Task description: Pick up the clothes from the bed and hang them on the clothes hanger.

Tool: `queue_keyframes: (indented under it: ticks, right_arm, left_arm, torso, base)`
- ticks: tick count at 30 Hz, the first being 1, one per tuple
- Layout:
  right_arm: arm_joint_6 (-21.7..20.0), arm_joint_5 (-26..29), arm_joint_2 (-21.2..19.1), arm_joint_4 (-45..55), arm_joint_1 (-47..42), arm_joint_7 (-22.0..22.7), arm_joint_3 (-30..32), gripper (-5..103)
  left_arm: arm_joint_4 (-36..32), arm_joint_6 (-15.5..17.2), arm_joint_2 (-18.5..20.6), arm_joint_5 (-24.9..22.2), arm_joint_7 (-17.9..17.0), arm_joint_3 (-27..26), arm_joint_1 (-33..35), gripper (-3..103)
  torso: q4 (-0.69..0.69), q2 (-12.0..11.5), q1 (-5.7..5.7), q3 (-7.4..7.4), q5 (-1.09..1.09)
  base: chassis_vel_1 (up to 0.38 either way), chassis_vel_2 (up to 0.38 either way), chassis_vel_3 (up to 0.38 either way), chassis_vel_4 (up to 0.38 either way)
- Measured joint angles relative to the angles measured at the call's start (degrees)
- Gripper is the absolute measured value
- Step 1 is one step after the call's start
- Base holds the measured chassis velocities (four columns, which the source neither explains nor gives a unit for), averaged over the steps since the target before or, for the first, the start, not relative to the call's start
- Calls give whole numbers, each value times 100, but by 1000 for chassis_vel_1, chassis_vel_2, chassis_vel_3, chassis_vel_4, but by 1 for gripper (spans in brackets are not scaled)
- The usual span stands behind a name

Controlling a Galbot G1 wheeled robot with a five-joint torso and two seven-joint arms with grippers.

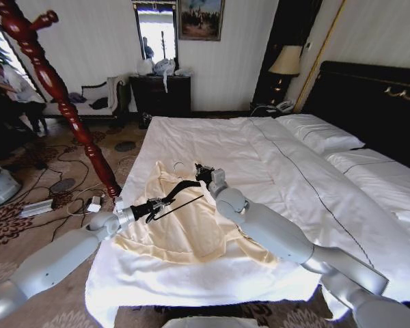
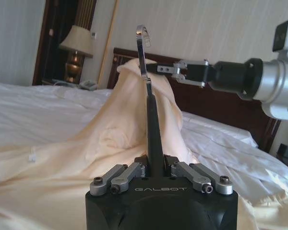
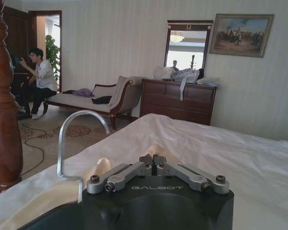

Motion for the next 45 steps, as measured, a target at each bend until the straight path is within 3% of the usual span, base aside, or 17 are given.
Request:
queue_keyframes:
  ticks: [3, 7, 25, 28, 30, 35, 37, 40, 43, 45]
  right_arm:
    - [-56, 190, -6, 155, -14, 80, 1, 0]
    - [-119, 255, -6, 267, -56, 119, 1, 0]
    - [-173, 42, -146, 539, -442, -105, -72, -3]
    - [-180, -9, -179, 564, -454, -149, -100, 7]
    - [-180, -11, -183, 568, -455, -151, -103, 7]
    - [-105, -77, -251, 670, -672, -95, -89, 33]
    - [-99, -65, -288, 697, -725, -90, -39, 33]
    - [-100, -79, -424, 790, -825, -133, 18, 50]
    - [-109, -95, -514, 905, -916, -157, 54, 55]
    - [-115, -160, -607, 1027, -1059, -180, 121, 66]
  left_arm:
    - [252, -29, -398, 117, -5, -72, -55, 17]
    - [339, -57, -577, 201, -32, 13, -112, 17]
    - [561, -110, -844, 213, -165, 72, -287, 17]
    - [472, -125, -828, 211, -213, 60, -279, 17]
    - [468, -126, -826, 210, -216, 58, -278, 17]
    - [438, -142, -823, 198, -239, -133, -246, 17]
    - [440, -142, -837, 175, -240, -213, -234, 17]
    - [433, -137, -830, 120, -256, -295, -230, 17]
    - [420, -134, -809, 106, -269, -298, -245, 17]
    - [381, -132, -761, 100, -284, -302, -247, 17]
  torso:
    - [-3, 0, 0, 0, -2]
    - [-2, 0, 0, 0, -1]
    - [-1, 0, 0, 0, 0]
    - [-1, 0, 0, 0, -1]
    - [-1, 0, 0, 0, -1]
    - [-1, 0, 0, 0, 0]
    - [-1, 0, 0, 0, -1]
    - [-1, 0, 0, 0, -1]
    - [-2, 0, 0, 0, 0]
    - [-2, 0, 0, 0, -1]
  base:
    - [0, 0, 0, 0]
    - [0, 0, 0, 0]
    - [0, 0, 0, 0]
    - [0, 0, 0, 0]
    - [0, 0, 0, 0]
    - [0, 0, 0, 0]
    - [0, 0, 0, 0]
    - [0, 0, 0, 0]
    - [0, 0, 0, 0]
    - [0, 0, 0, 0]
